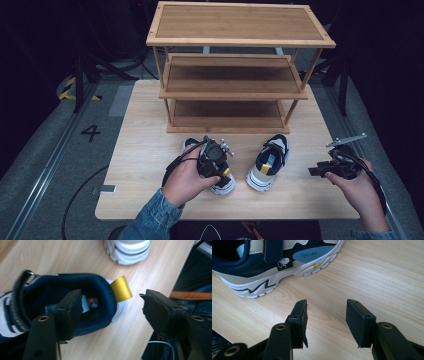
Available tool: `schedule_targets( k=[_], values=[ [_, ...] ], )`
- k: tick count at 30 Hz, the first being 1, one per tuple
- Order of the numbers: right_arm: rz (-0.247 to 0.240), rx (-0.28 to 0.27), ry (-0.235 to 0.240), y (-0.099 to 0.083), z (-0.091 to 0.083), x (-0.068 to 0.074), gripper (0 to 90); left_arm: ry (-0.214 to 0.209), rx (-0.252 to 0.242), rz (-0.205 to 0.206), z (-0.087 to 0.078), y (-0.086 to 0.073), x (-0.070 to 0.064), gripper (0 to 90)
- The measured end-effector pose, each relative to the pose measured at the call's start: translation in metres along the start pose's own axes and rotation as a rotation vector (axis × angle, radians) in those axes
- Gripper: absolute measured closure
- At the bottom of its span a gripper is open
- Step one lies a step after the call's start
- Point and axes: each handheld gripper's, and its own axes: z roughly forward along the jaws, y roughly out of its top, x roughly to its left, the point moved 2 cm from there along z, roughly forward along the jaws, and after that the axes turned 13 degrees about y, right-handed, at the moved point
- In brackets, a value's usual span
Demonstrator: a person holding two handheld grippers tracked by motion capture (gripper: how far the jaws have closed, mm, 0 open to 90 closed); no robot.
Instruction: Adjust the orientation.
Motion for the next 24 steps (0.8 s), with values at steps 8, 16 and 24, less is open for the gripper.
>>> schedule_targets(
  k=[8, 16, 24],
  values=[
    [-0.003, 0.005, -0.001, -0.001, 0.002, 0.001, 52.1, -0.003, 0.055, -0.012, 0.022, 0.003, -0.003, 30.9],
    [-0.002, 0.01, -0.002, -0.001, 0.004, 0.0, 52.0, -0.055, 0.071, -0.049, 0.032, 0.004, -0.004, 52.9],
    [-0.011, 0.014, 0.001, 0.002, 0.007, 0.001, 52.0, -0.077, 0.06, -0.073, 0.027, -0.001, 0.002, 69.4]
  ],
)
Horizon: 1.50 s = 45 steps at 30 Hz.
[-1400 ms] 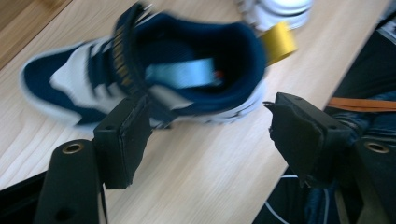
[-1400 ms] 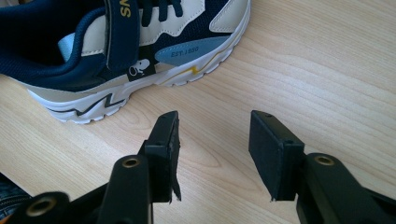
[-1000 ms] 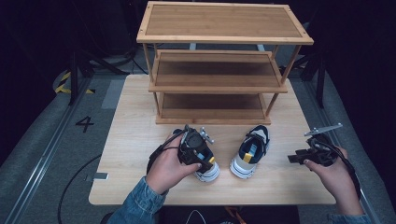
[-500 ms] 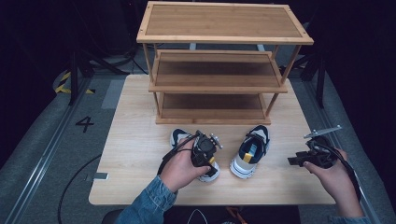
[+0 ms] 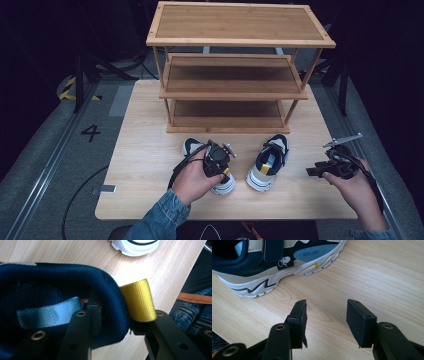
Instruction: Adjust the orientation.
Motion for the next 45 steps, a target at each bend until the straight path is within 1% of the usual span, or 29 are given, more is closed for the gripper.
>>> schedule_targets(
  k=[2, 7, 9, 13, 20, 21, 22, 25, 27, 29, 30, 31, 32, 35, 37, 39, 40, 43, 45],
  values=[
    [-0.004, 0.001, 0.006, 0.002, 0.001, 0.001, 52.0, -0.008, 0.007, 0.008, -0.001, -0.002, 0.0, 70.3],
    [-0.022, -0.001, 0.013, 0.01, 0.003, 0.002, 52.0, -0.024, 0.022, 0.062, -0.006, -0.013, -0.002, 69.5],
    [-0.03, 0.0, 0.019, 0.014, 0.005, 0.003, 52.0, -0.044, 0.032, 0.077, -0.009, -0.02, -0.001, 68.5],
    [-0.053, 0.009, 0.031, 0.023, 0.01, 0.006, 51.9, -0.054, 0.058, 0.091, -0.015, -0.032, -0.001, 67.1],
    [-0.084, 0.019, 0.049, 0.035, 0.018, 0.011, 51.5, -0.085, 0.101, 0.098, -0.025, -0.051, 0.004, 63.6],
    [-0.088, 0.017, 0.05, 0.036, 0.018, 0.011, 51.4, -0.085, 0.101, 0.098, -0.025, -0.051, 0.004, 63.1],
    [-0.088, 0.019, 0.05, 0.036, 0.019, 0.011, 51.4, -0.088, 0.114, 0.104, -0.026, -0.053, 0.005, 62.6],
    [-0.092, 0.02, 0.053, 0.037, 0.02, 0.012, 51.4, -0.091, 0.122, 0.1, -0.025, -0.054, 0.006, 61.6],
    [-0.091, 0.02, 0.053, 0.037, 0.02, 0.012, 51.4, -0.082, 0.134, 0.115, -0.022, -0.053, 0.004, 59.6],
    [-0.092, 0.02, 0.053, 0.037, 0.02, 0.012, 51.4, -0.086, 0.143, 0.122, -0.019, -0.052, 0.003, 59.8],
    [-0.092, 0.02, 0.052, 0.037, 0.02, 0.012, 51.4, -0.094, 0.145, 0.129, -0.018, -0.052, 0.001, 62.3],
    [-0.094, 0.02, 0.05, 0.037, 0.019, 0.012, 51.4, -0.102, 0.143, 0.135, -0.017, -0.051, 0.0, 68.5],
    [-0.094, 0.02, 0.05, 0.037, 0.019, 0.012, 51.4, -0.113, 0.144, 0.138, -0.017, -0.05, 0.0, 68.5],
    [-0.092, 0.019, 0.05, 0.035, 0.018, 0.011, 51.4, -0.137, 0.127, 0.148, -0.016, -0.049, 0.0, 72.6],
    [-0.087, 0.016, 0.049, 0.035, 0.018, 0.009, 51.4, -0.141, 0.126, 0.16, -0.016, -0.049, 0.0, 73.4],
    [-0.086, 0.014, 0.049, 0.035, 0.018, 0.009, 51.4, -0.134, 0.118, 0.171, -0.016, -0.049, 0.0, 73.8],
    [-0.087, 0.015, 0.049, 0.035, 0.018, 0.009, 51.4, -0.119, 0.102, 0.175, -0.016, -0.049, 0.0, 73.8],
    [-0.09, 0.018, 0.049, 0.035, 0.019, 0.01, 51.3, -0.091, 0.08, 0.183, -0.016, -0.046, 0.0, 73.8],
    [-0.091, 0.017, 0.049, 0.035, 0.018, 0.009, 51.3, -0.087, 0.071, 0.185, -0.018, -0.045, 0.0, 73.8]
  ],
)
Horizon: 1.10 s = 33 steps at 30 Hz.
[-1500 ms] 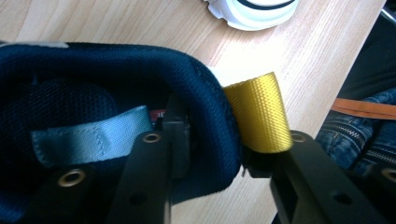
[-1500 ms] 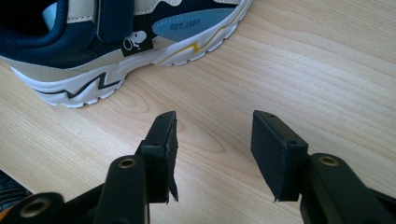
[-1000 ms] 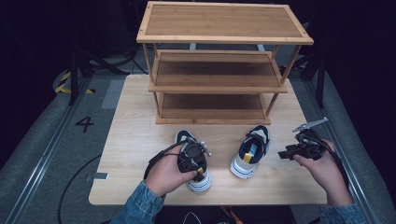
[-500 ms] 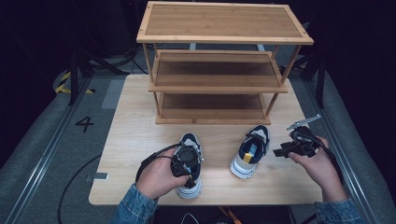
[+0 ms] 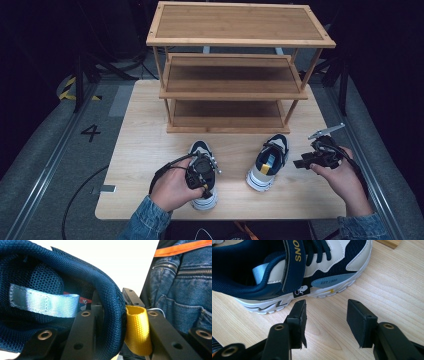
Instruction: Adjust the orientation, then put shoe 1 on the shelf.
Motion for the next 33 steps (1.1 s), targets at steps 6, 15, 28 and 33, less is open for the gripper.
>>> schedule_targets(
  k=[6, 15, 28, 33],
  values=[
    [0.007, -0.012, -0.002, 0.0, -0.004, 0.0, 51.3, 0.0, -0.044, 0.027, -0.013, 0.005, -0.001, 73.8],
    [0.005, -0.018, -0.008, -0.001, -0.007, -0.001, 51.2, 0.017, -0.099, 0.072, -0.041, 0.018, -0.004, 73.5],
    [0.021, -0.03, -0.007, -0.006, -0.012, -0.006, 51.1, 0.049, -0.098, 0.106, -0.08, 0.044, -0.004, 72.8],
    [0.025, -0.034, -0.012, -0.008, -0.014, -0.005, 51.1, 0.046, -0.108, 0.116, -0.091, 0.053, -0.003, 71.9]
  ],
)
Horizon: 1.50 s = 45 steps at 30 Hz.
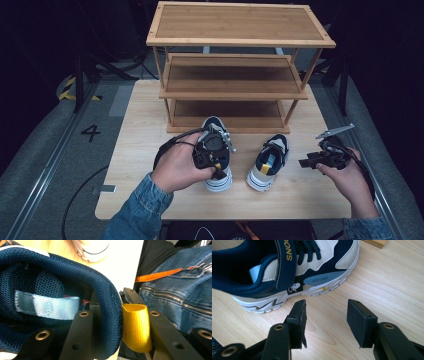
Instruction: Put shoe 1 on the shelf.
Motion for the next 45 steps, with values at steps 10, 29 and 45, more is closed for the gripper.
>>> schedule_targets(
  k=[10, 29, 45],
  values=[
    [0.021, -0.02, -0.015, -0.01, -0.009, -0.006, 51.2, 0.045, -0.028, 0.033, -0.023, 0.02, 0.006, 71.9],
    [0.042, -0.052, -0.038, -0.023, -0.022, -0.009, 51.2, 0.136, -0.053, 0.088, -0.053, 0.055, 0.036, 71.3],
    [0.042, -0.067, -0.027, -0.026, -0.026, -0.014, 51.3, 0.196, -0.085, 0.086, -0.047, 0.081, 0.096, 70.7]
  ],
)
